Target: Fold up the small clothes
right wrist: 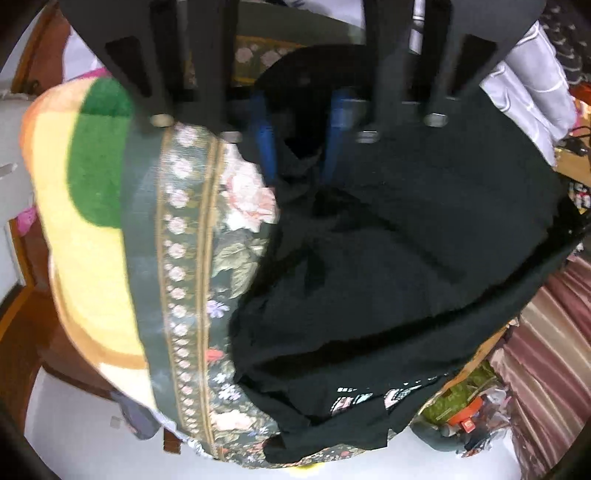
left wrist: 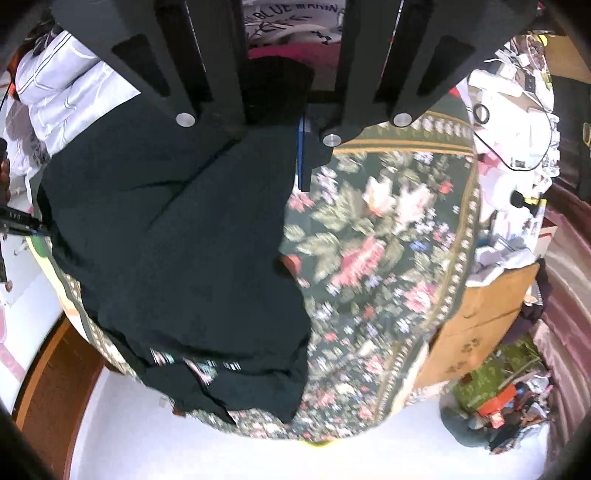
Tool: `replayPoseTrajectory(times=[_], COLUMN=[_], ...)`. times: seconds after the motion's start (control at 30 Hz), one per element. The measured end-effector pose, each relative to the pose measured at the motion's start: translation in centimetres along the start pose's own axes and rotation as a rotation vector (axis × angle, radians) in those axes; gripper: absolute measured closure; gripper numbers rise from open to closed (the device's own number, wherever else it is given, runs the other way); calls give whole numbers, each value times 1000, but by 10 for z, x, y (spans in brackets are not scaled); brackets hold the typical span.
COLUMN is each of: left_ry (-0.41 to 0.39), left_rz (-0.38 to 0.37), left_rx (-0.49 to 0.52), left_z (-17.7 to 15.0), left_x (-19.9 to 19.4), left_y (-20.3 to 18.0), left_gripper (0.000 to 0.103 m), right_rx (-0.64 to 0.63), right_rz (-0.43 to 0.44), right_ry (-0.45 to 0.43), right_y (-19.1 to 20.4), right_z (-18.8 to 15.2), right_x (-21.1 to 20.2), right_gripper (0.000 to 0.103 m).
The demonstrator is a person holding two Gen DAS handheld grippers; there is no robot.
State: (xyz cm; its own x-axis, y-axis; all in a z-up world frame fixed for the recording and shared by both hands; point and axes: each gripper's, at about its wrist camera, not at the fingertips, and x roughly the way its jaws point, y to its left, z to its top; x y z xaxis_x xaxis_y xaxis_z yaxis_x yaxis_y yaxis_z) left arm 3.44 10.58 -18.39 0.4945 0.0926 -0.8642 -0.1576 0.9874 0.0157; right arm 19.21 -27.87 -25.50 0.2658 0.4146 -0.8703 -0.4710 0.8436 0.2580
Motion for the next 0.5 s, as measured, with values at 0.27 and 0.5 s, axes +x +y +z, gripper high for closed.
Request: replayPoseTrajectory(times=[0.27, 0.5], left_ry=[11, -5], left_rz=[18, 20], left_rx=[-58, -61], left_z=[3, 8], left_x=[6, 3], left_y=[20, 23], left_gripper=[101, 101], right_rx=[21, 37], right_rz=[-30, -71], right_ry=[-35, -42], right_y=[-17, -34], right_z=[-5, -9], right_x=[-26, -41], right_gripper=[94, 96])
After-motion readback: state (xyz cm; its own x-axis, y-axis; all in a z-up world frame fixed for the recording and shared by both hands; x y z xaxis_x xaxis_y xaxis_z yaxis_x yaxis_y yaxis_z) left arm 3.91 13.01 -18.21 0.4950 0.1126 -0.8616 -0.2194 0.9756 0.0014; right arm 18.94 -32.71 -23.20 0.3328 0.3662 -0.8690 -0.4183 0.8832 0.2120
